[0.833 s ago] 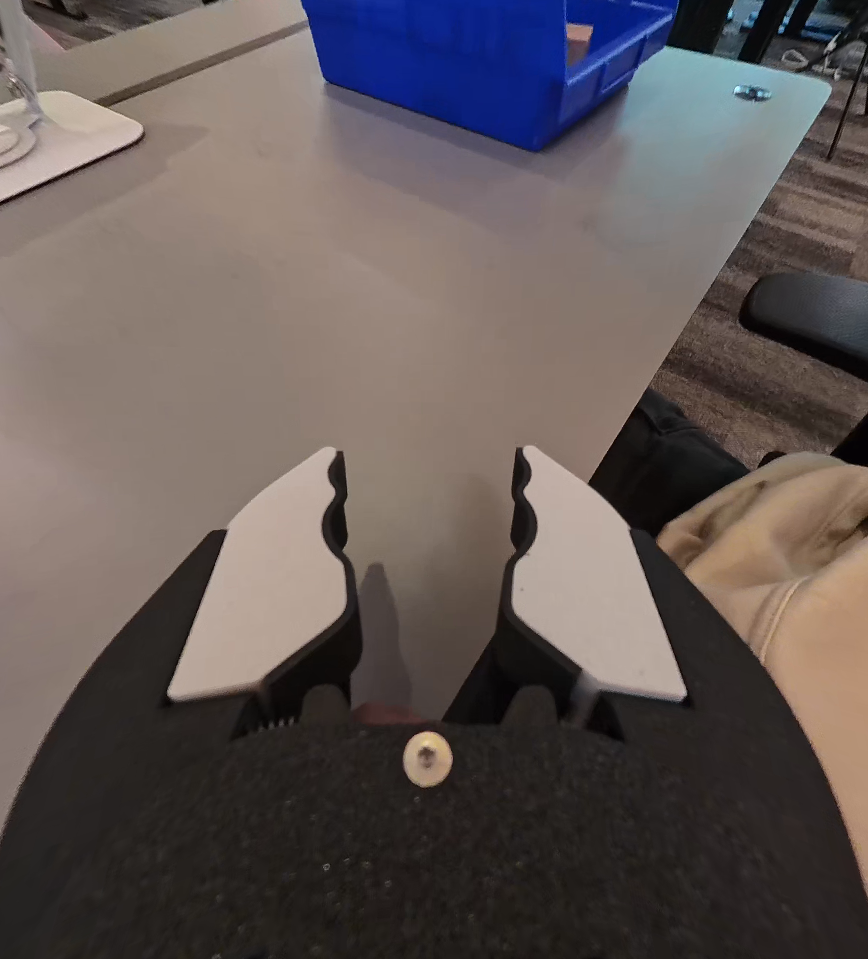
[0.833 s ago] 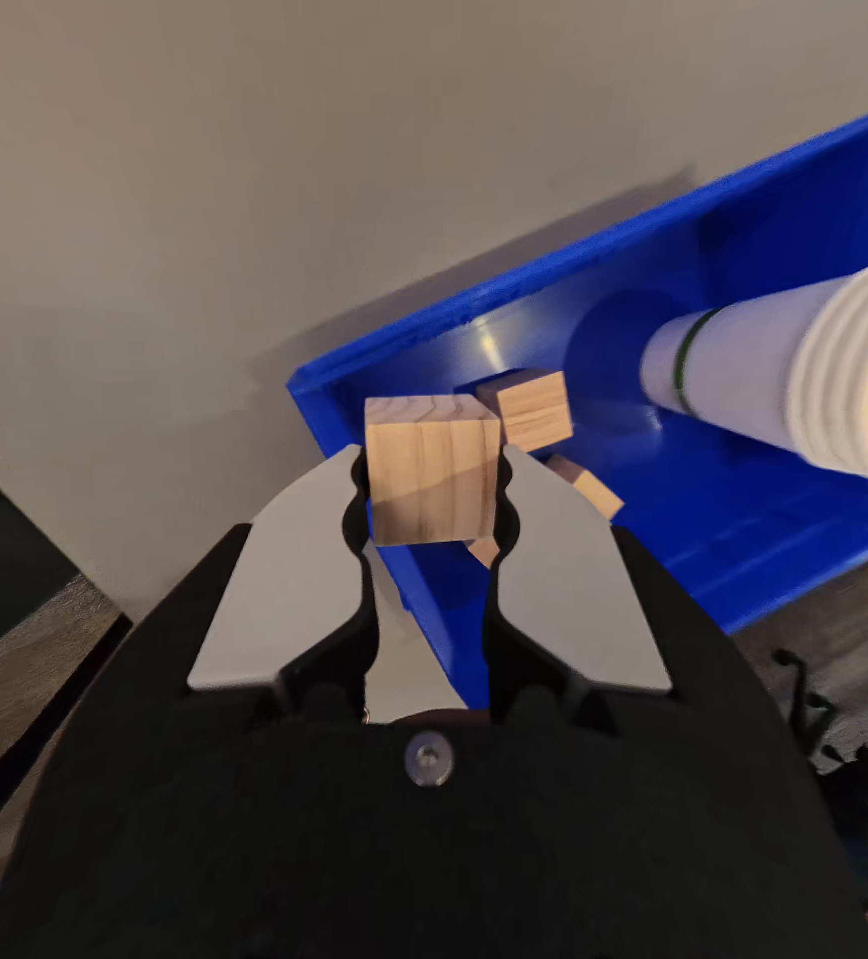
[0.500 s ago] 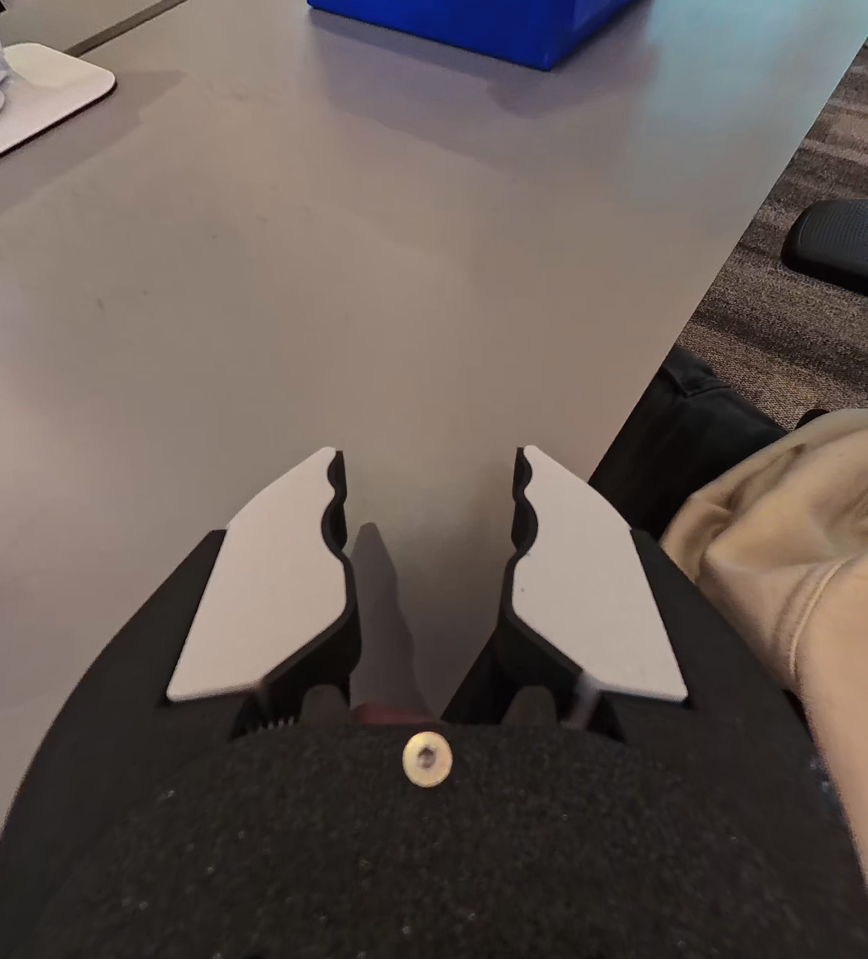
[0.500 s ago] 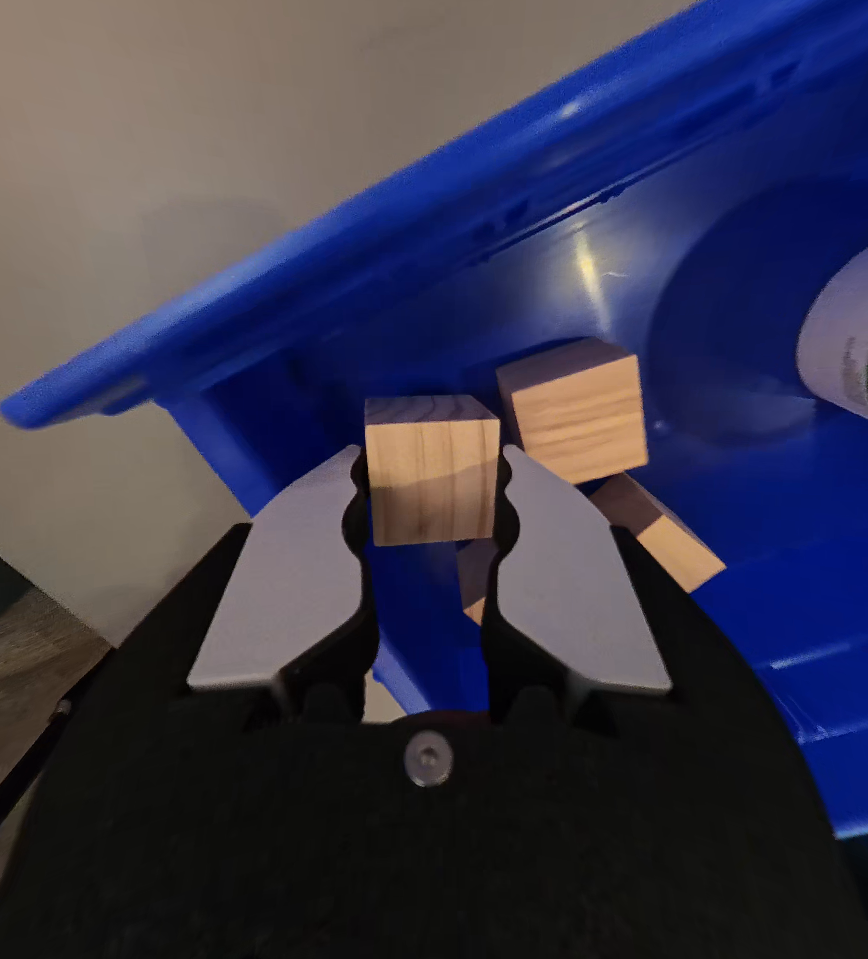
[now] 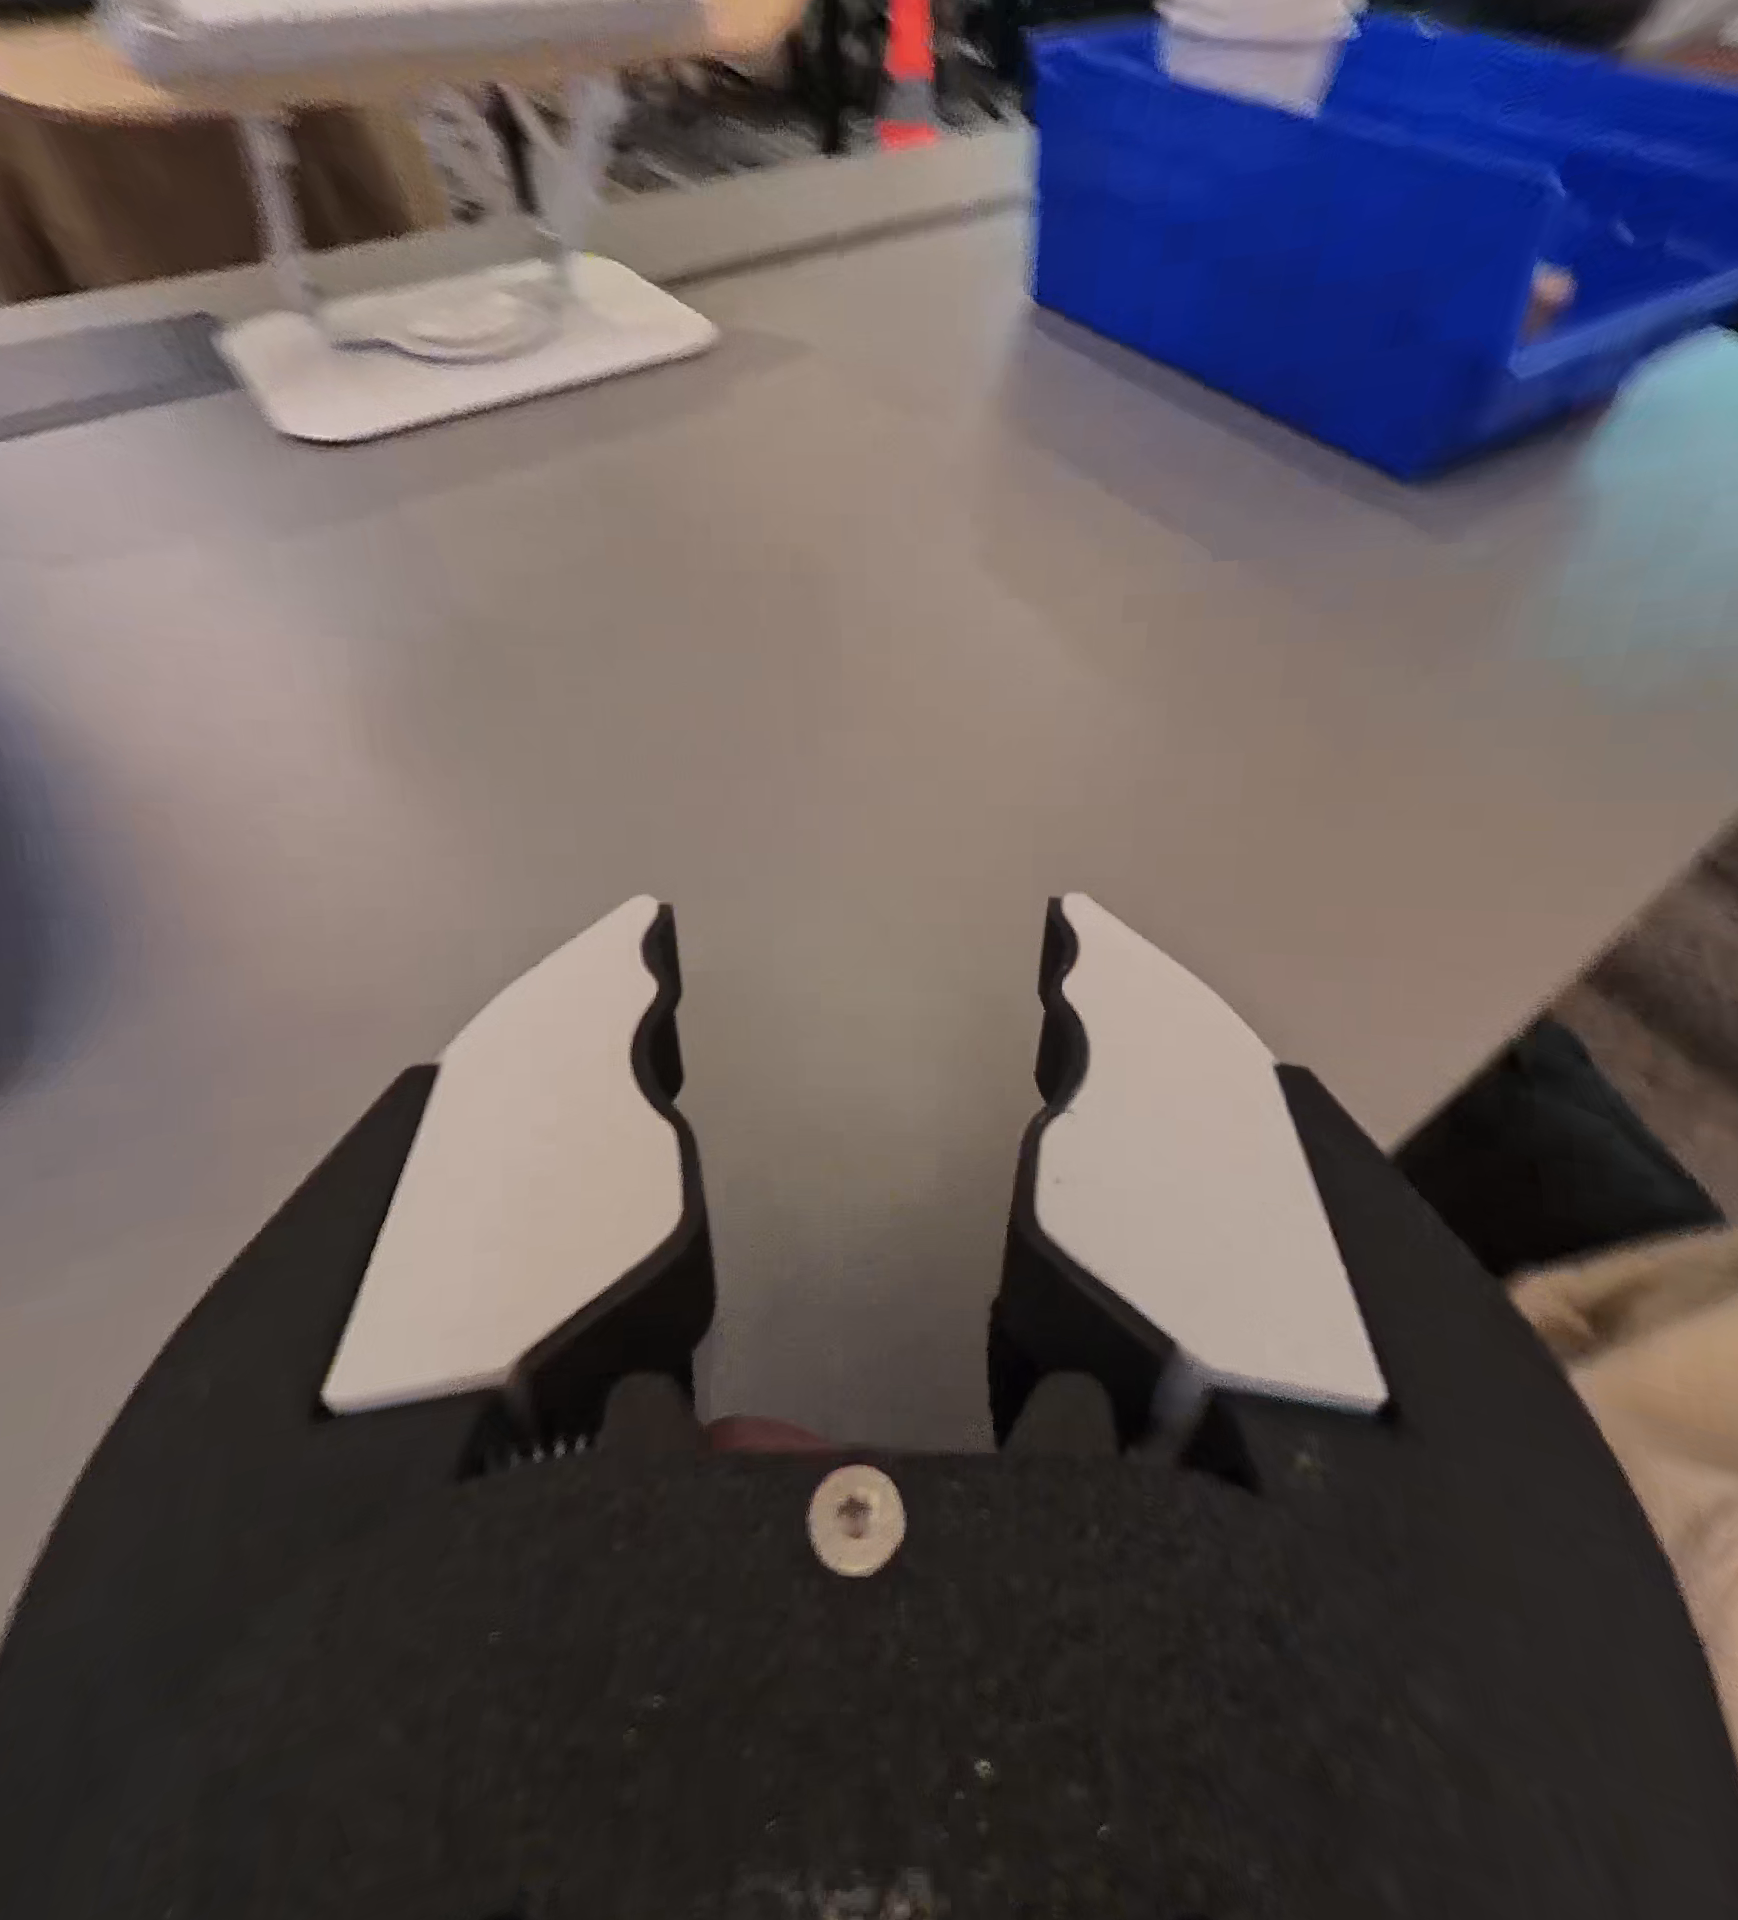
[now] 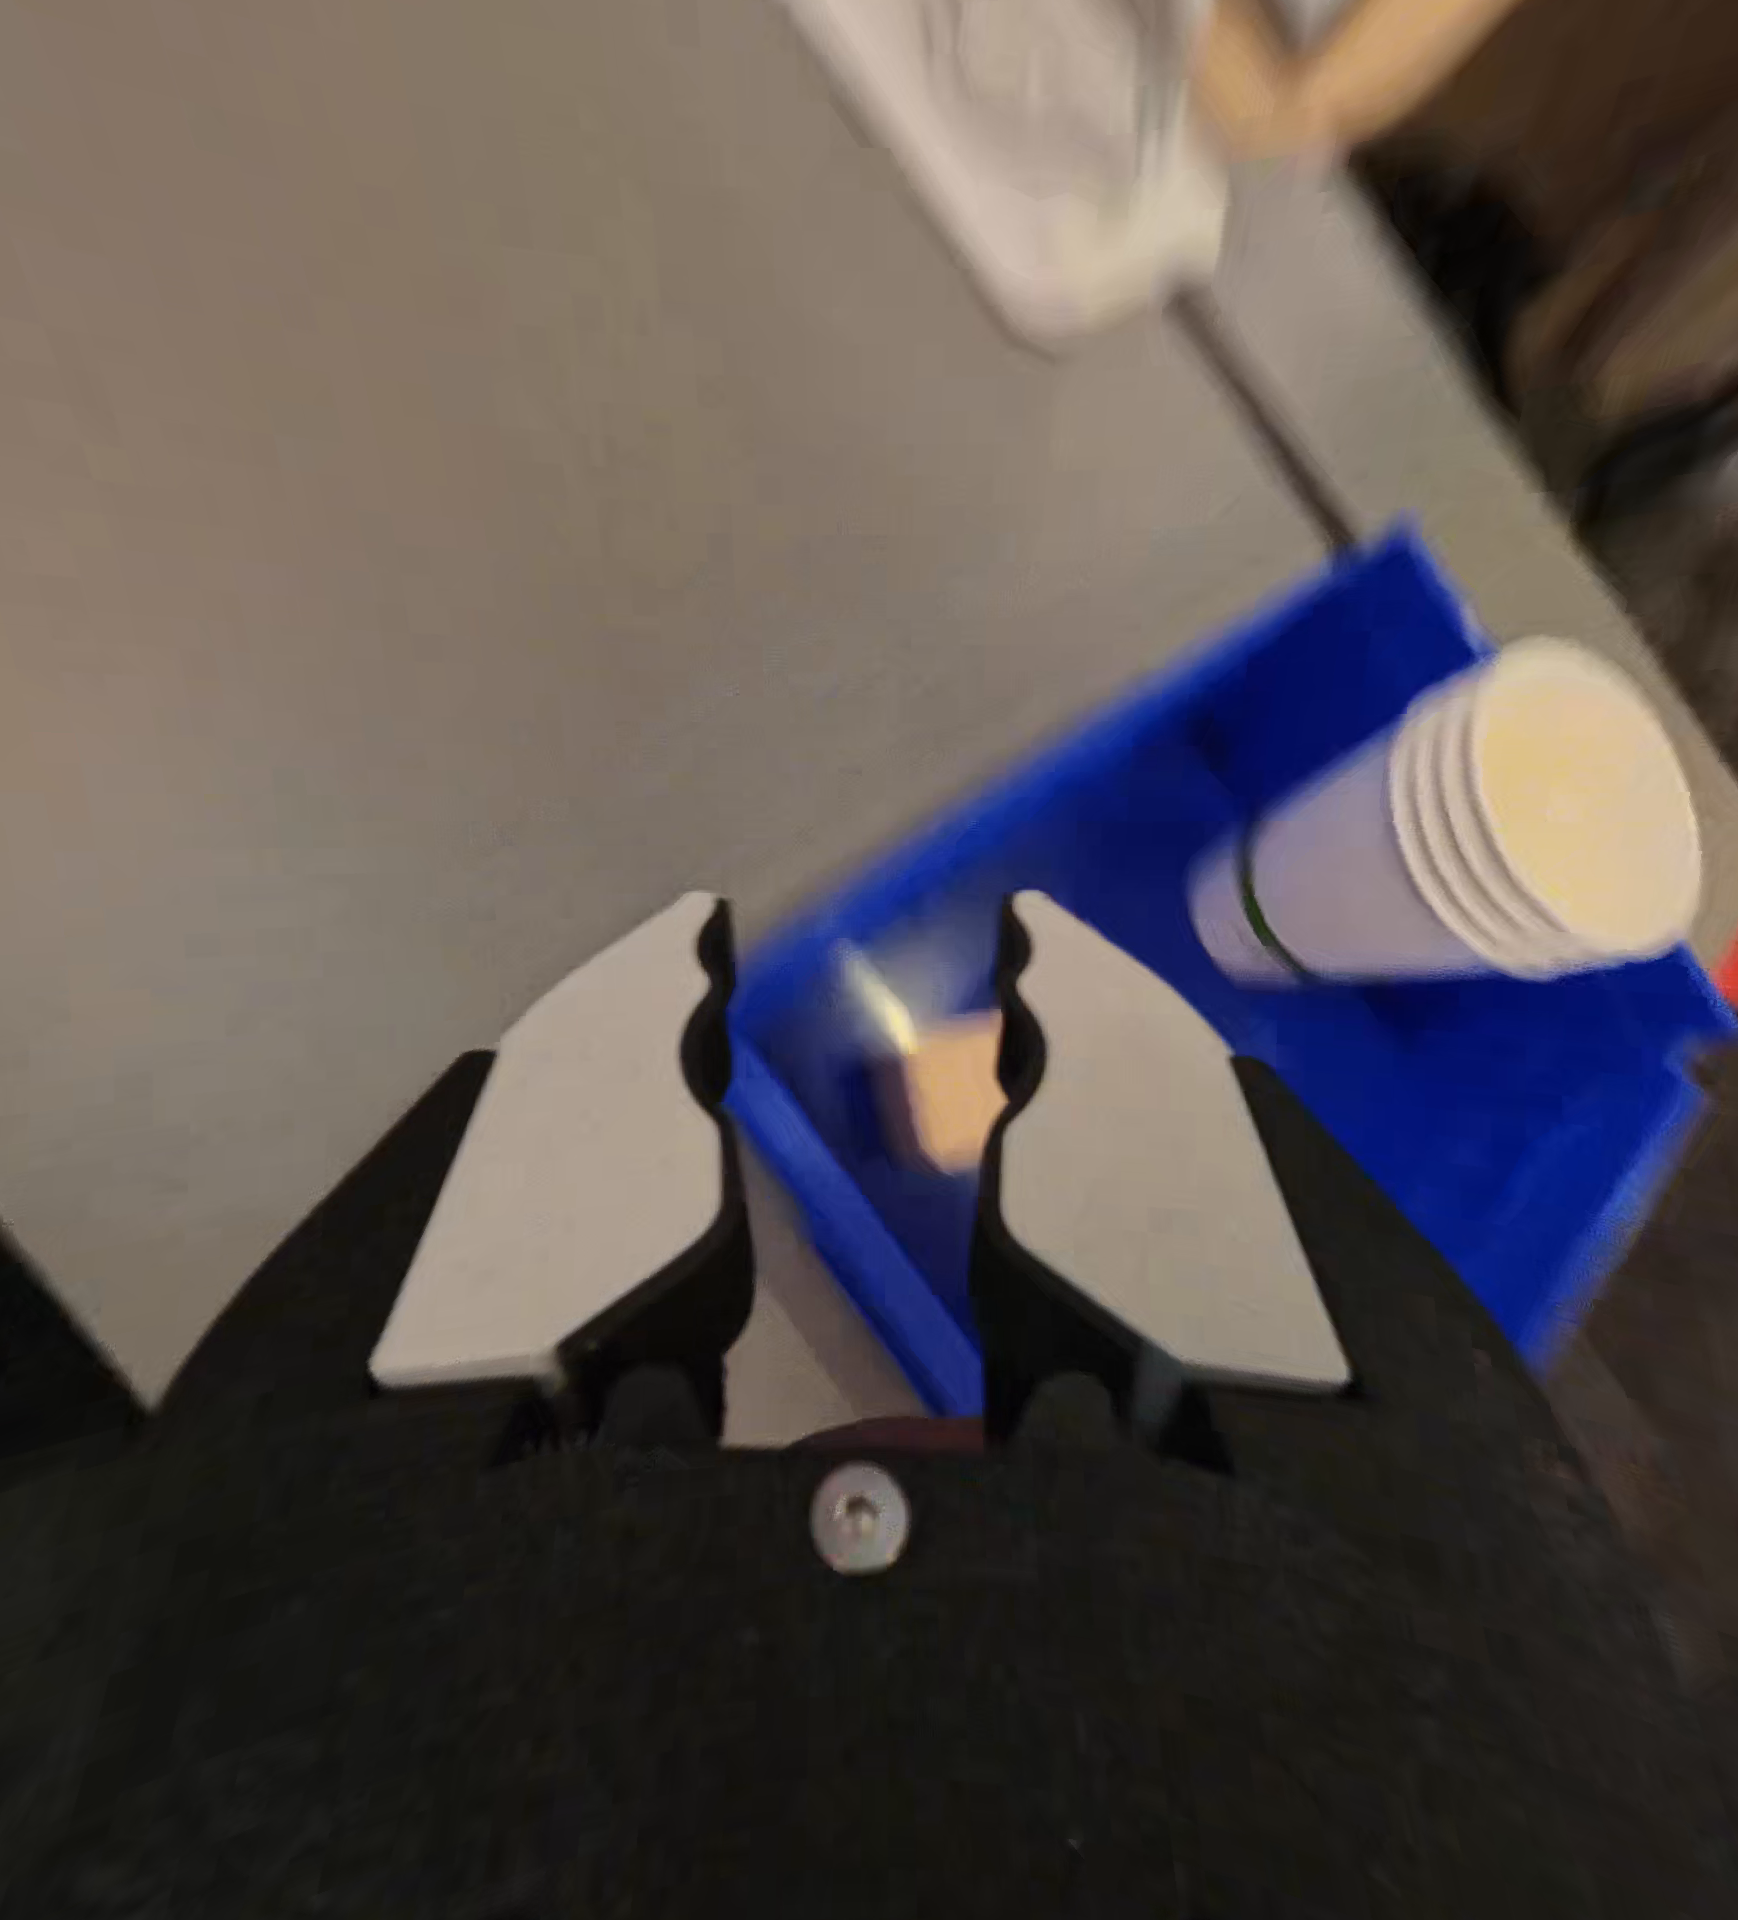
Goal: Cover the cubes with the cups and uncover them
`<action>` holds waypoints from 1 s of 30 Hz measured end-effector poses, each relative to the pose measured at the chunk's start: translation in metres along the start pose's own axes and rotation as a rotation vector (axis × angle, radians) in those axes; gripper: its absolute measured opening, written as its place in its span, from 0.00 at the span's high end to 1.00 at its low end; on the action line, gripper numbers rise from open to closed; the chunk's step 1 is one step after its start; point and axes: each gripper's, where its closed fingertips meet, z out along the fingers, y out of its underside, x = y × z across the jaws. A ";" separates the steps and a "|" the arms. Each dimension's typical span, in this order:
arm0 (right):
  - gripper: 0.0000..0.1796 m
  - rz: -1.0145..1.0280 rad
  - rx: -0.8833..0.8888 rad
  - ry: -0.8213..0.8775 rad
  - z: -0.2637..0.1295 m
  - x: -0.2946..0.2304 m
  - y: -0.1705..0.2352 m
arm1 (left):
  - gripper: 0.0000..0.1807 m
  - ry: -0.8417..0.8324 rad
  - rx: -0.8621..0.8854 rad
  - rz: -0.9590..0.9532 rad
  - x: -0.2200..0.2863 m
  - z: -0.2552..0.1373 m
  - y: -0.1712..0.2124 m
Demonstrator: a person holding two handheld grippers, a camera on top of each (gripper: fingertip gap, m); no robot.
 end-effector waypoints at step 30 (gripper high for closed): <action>0.67 0.485 0.566 0.026 0.045 -0.194 -0.032 | 0.64 -0.298 0.019 -0.078 -0.059 -0.013 0.010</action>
